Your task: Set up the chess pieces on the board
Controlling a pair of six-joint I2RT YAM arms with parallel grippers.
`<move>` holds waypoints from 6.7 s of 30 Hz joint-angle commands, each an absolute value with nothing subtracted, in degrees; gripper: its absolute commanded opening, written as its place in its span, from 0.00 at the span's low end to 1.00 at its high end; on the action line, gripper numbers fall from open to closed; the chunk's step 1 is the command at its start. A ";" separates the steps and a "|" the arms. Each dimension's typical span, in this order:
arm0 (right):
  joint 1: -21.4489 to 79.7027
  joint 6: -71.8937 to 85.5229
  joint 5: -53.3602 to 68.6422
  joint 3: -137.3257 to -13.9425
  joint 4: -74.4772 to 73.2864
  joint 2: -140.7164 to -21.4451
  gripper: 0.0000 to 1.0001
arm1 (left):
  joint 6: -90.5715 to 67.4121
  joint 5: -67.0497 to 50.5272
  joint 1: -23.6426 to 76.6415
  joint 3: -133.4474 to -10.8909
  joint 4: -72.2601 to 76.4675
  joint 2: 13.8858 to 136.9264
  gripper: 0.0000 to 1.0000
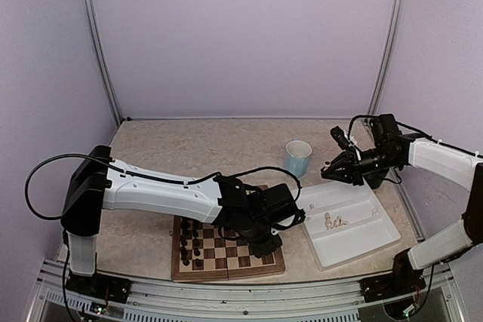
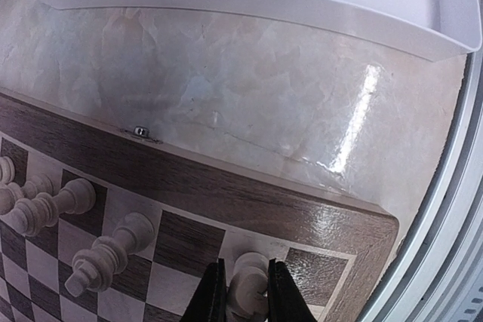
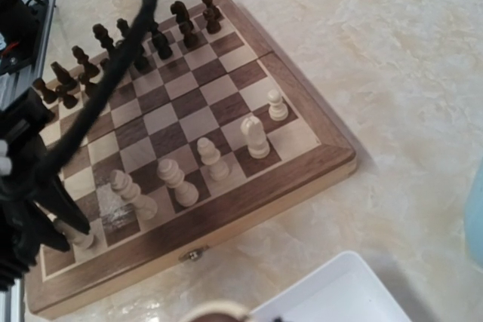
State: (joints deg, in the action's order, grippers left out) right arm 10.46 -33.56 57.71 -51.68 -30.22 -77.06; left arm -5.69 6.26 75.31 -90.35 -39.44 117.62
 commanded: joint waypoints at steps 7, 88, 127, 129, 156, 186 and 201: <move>9.76 -34.28 57.92 -51.59 -31.29 -77.61 0.06 | -5.19 6.33 75.54 -91.81 -39.44 118.87 0.12; 9.12 -15.90 69.89 -70.86 -38.61 -81.97 0.57 | -34.36 -19.12 57.03 -71.51 25.12 102.71 0.09; 14.55 38.82 94.98 -53.80 10.69 -86.89 0.34 | -25.58 -18.61 59.30 -80.28 31.72 112.21 0.10; 14.59 38.97 95.16 -53.71 10.89 -86.69 0.32 | -25.58 -18.38 59.31 -80.40 31.85 112.36 0.10; 12.67 30.29 93.49 -57.01 4.59 -85.97 0.05 | -20.09 -12.54 59.05 -76.70 25.84 107.13 0.39; 56.09 -35.99 10.79 -64.16 -42.33 -81.12 0.05 | -2.46 11.95 41.97 -66.57 -3.07 82.20 0.54; 71.40 -40.28 2.31 -58.63 -36.10 -86.86 0.03 | -3.85 9.47 39.99 -67.80 -4.54 84.82 0.55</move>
State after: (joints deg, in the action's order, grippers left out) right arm 69.56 -39.03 5.48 -59.13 -39.33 -85.32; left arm -3.40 10.79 40.56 -65.89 -3.11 83.94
